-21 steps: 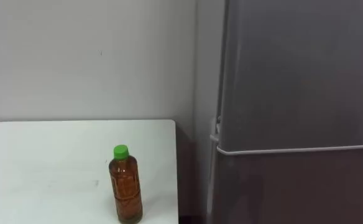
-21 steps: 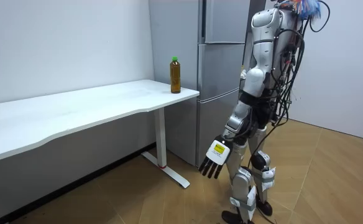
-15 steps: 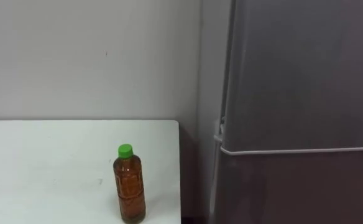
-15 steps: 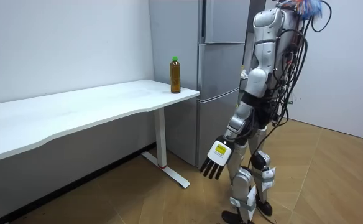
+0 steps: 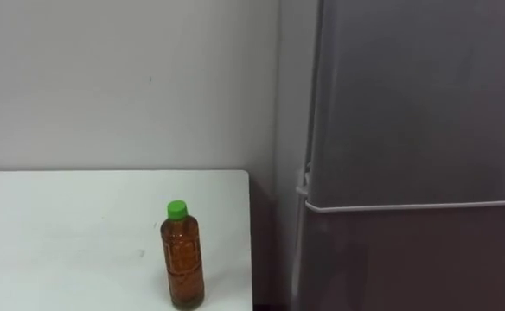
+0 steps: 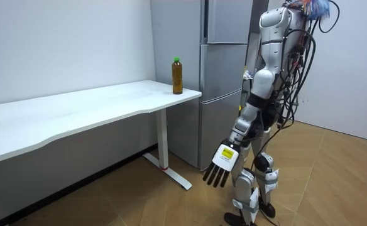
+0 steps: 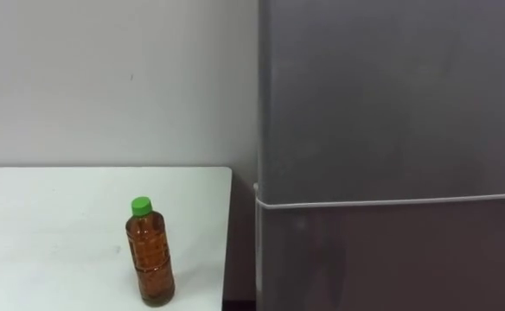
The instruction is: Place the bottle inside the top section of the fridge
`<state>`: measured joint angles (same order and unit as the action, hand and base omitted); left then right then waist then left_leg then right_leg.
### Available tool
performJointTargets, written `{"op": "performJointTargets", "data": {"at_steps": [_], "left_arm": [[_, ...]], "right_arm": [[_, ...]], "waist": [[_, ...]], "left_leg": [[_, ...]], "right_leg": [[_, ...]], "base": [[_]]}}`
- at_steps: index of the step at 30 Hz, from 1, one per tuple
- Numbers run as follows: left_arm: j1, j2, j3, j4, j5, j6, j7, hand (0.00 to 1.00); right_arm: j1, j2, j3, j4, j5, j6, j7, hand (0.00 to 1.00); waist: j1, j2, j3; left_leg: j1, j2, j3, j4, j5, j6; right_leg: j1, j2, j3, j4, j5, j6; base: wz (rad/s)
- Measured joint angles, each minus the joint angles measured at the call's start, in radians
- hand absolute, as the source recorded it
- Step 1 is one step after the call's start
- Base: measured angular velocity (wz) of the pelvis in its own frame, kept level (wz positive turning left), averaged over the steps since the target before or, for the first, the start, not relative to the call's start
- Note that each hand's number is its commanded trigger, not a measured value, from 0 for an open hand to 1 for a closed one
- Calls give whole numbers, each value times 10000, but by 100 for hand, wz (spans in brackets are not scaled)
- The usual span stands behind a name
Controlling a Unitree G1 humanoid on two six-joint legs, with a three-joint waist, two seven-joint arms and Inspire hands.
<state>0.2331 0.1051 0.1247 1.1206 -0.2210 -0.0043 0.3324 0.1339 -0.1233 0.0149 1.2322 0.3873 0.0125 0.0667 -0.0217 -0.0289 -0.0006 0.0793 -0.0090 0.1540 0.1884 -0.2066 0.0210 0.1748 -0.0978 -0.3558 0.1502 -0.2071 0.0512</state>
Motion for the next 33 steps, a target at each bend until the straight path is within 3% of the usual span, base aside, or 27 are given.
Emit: {"op": "performJointTargets", "data": {"at_steps": [4,7,9,13,17,20,24,30,33], "left_arm": [[130,-11,711,-78,-1278,3,191,0],[168,8,1497,-520,-2016,-5,487,0],[185,88,1555,-556,-2488,-25,616,0],[203,123,1591,-730,-2869,-68,943,0],[265,177,1934,-1045,-3376,-204,1247,0],[461,180,2182,-2106,-4180,-346,1676,0],[341,320,2258,-3352,-5177,-919,2084,0],[137,424,2283,-4775,-5252,-1121,2688,0],[127,420,2330,-5922,-5280,-1219,3194,0]], "right_arm": [[194,-12,-99,-261,12,6,11,0],[284,-19,-431,-341,-20,35,4,0],[390,-55,-607,-325,-90,36,-30,0],[471,-85,-827,-356,-70,22,-128,0],[457,-102,-959,-365,-75,16,-101,0],[452,-136,-964,-424,-128,25,52,0],[426,-191,-968,-585,-448,18,172,0],[683,-262,-987,-1072,-665,17,50,0],[776,-265,-1086,-1111,-850,-32,-18,0]], "waist": [[29,114,-48],[110,181,-30],[252,225,19],[290,445,10],[299,451,7],[291,428,-1],[321,448,-18],[361,597,-66],[478,588,-44]], "left_leg": [[61,-7,11,12,-2,1],[251,-5,12,-35,-10,4],[329,-12,64,-128,-13,10],[358,-14,81,-174,-13,30],[364,-40,82,-161,-2,42],[351,-36,43,-157,7,57],[353,-32,27,-145,10,65],[372,-27,25,-171,8,59],[385,-29,44,-189,3,59]], "right_leg": [[40,-8,-14,16,0,2],[201,-7,3,39,0,3],[221,-9,93,47,7,12],[202,-21,280,56,17,28],[209,-33,242,48,17,28],[210,-59,219,36,-4,60],[212,-64,223,42,-8,71],[176,-39,237,120,-6,68],[145,-46,233,184,-6,69]], "base": [[0],[0],[-9],[-6],[0],[3],[1],[0],[0]]}}
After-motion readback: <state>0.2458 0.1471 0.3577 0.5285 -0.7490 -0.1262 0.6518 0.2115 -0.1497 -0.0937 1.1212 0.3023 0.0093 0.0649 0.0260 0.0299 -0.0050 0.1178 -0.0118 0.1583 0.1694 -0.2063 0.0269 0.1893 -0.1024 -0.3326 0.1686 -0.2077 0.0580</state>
